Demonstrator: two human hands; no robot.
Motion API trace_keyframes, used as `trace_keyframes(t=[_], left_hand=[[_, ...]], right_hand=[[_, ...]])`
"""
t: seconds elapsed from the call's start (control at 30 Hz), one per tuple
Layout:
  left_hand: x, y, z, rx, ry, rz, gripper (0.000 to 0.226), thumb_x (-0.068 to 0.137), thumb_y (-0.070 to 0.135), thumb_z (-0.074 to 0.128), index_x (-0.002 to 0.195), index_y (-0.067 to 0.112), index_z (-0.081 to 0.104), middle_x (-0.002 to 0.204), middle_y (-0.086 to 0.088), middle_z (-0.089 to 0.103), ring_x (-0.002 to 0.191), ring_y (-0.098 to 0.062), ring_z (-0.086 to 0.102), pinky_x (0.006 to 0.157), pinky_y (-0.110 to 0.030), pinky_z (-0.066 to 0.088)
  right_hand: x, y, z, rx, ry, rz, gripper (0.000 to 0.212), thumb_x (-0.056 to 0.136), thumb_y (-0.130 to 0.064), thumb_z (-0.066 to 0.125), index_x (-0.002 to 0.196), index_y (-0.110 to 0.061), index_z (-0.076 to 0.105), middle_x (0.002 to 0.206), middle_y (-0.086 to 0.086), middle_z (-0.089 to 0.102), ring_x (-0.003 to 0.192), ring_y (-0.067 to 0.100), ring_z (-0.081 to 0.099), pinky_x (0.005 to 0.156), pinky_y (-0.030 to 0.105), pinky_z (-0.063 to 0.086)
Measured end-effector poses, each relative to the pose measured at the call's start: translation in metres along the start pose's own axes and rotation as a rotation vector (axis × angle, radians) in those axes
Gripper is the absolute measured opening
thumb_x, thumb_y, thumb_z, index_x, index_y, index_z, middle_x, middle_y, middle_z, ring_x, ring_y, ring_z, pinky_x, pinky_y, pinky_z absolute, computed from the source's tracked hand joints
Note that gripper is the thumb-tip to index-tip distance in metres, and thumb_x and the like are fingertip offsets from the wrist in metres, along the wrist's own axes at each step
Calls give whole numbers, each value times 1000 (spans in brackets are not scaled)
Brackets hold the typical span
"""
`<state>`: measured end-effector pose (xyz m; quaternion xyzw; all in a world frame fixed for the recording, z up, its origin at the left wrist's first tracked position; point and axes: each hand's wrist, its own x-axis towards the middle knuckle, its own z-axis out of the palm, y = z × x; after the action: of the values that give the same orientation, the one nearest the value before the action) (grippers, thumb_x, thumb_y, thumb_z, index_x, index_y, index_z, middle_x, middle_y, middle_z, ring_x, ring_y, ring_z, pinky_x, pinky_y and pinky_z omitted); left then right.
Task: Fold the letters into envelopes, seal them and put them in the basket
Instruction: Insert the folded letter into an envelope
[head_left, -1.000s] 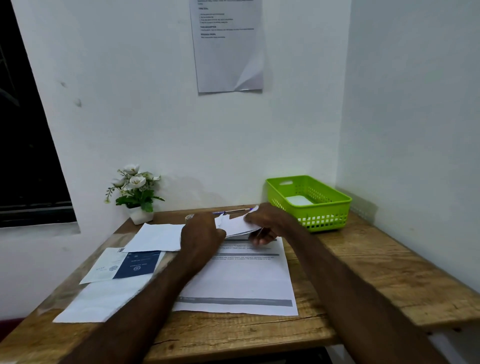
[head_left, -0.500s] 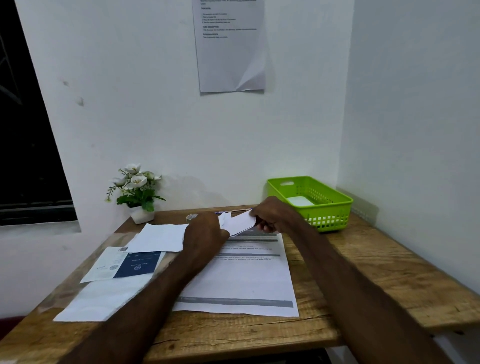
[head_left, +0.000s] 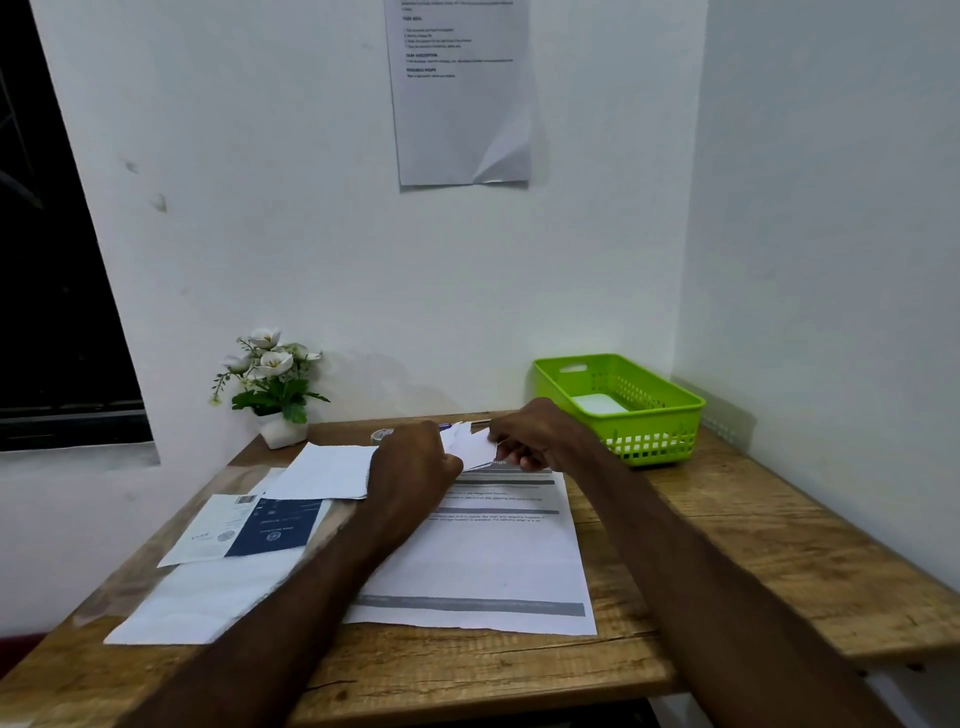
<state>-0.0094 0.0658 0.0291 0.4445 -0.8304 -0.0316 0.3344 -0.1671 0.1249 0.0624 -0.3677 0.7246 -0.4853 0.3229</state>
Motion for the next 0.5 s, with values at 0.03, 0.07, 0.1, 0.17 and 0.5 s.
trace_keyframes(t=[0.03, 0.07, 0.1, 0.17, 0.5], left_hand=[[0, 1, 0, -6, -5, 1, 18, 81, 29, 65, 91, 14, 68, 94, -6, 72, 90, -26, 64, 64, -30, 34], [0, 1, -1, -14, -10, 5, 17, 81, 29, 65, 89, 15, 68, 93, -6, 72, 90, -26, 64, 64, -30, 34], [0, 1, -1, -25, -13, 8, 15, 81, 29, 65, 86, 15, 66, 91, -6, 72, 89, -27, 64, 64, -30, 35], [-1, 2, -2, -48, -16, 20, 15, 81, 29, 64, 79, 15, 59, 86, -7, 70, 86, -27, 63, 63, -31, 34], [-7, 7, -1, -177, 37, 65, 33, 89, 46, 66, 72, 21, 52, 76, -2, 69, 77, -24, 62, 64, -31, 35]], right_hand=[[0, 0, 0, 5, -3, -2, 11, 86, -1, 62, 76, 1, 61, 62, 12, 59, 38, 13, 41, 35, 15, 33], [0, 0, 1, 10, -3, -9, 15, 87, -1, 63, 73, -1, 60, 61, 11, 58, 38, 12, 40, 35, 15, 32], [1, -1, 2, 19, 0, -21, 17, 87, -1, 64, 71, -3, 60, 60, 9, 57, 39, 12, 40, 34, 15, 31], [2, -2, 6, 38, 3, -40, 18, 86, -3, 67, 70, -6, 60, 58, 6, 55, 40, 11, 40, 34, 15, 29], [1, 6, 15, 19, 29, -133, 25, 72, -5, 80, 59, -13, 59, 53, 3, 44, 37, 8, 33, 37, 15, 21]])
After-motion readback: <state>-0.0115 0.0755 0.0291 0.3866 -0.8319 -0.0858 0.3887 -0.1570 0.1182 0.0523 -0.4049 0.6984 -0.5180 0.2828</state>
